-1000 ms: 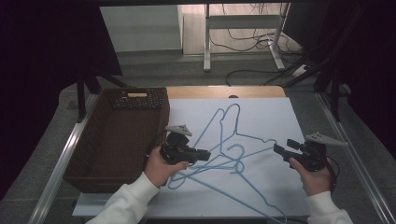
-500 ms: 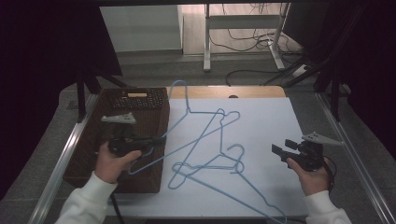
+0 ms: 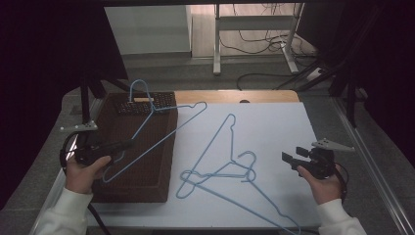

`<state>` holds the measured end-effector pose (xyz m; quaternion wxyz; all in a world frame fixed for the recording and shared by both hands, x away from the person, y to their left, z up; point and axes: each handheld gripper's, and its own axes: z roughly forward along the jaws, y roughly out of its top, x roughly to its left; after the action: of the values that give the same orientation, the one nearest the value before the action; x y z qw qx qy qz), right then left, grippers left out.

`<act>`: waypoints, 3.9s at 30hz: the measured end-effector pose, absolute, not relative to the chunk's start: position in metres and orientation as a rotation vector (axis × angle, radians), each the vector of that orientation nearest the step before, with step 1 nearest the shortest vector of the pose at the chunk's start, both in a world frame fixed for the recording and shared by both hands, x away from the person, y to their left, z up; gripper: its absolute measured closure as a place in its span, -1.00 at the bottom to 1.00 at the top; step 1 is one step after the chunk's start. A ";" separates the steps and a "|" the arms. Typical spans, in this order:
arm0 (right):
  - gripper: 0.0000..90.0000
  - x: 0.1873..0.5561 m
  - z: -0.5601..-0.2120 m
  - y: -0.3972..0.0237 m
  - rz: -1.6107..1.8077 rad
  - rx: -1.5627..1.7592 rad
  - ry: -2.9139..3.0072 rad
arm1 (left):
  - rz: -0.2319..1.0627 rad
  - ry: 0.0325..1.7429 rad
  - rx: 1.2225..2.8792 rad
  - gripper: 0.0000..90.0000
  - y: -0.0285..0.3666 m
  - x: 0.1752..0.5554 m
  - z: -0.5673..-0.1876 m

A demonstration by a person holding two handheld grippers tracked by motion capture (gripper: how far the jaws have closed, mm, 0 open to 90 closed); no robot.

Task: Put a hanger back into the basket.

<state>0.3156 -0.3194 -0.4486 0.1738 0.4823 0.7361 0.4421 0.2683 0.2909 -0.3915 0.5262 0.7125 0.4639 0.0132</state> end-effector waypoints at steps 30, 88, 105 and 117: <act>-0.33 0.316 -0.453 -0.318 1.234 1.352 2.129 | 0.174 1.271 1.561 0.93 0.365 0.263 -0.410; -0.47 0.319 -0.455 -0.301 1.201 1.268 2.262 | 0.183 1.055 1.838 -0.69 0.254 0.265 -0.418; -0.47 0.310 -0.455 -0.296 1.199 1.231 2.316 | 0.154 0.949 1.929 -0.68 0.210 0.258 -0.420; -0.47 0.303 -0.453 -0.292 1.190 1.211 2.336 | 0.138 0.934 1.949 -0.68 0.201 0.259 -0.422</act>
<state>0.3029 -0.2923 -0.4532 0.1266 0.4161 0.8024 0.4087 0.2587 0.2012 -0.4225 0.4689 0.7949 0.3810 0.0563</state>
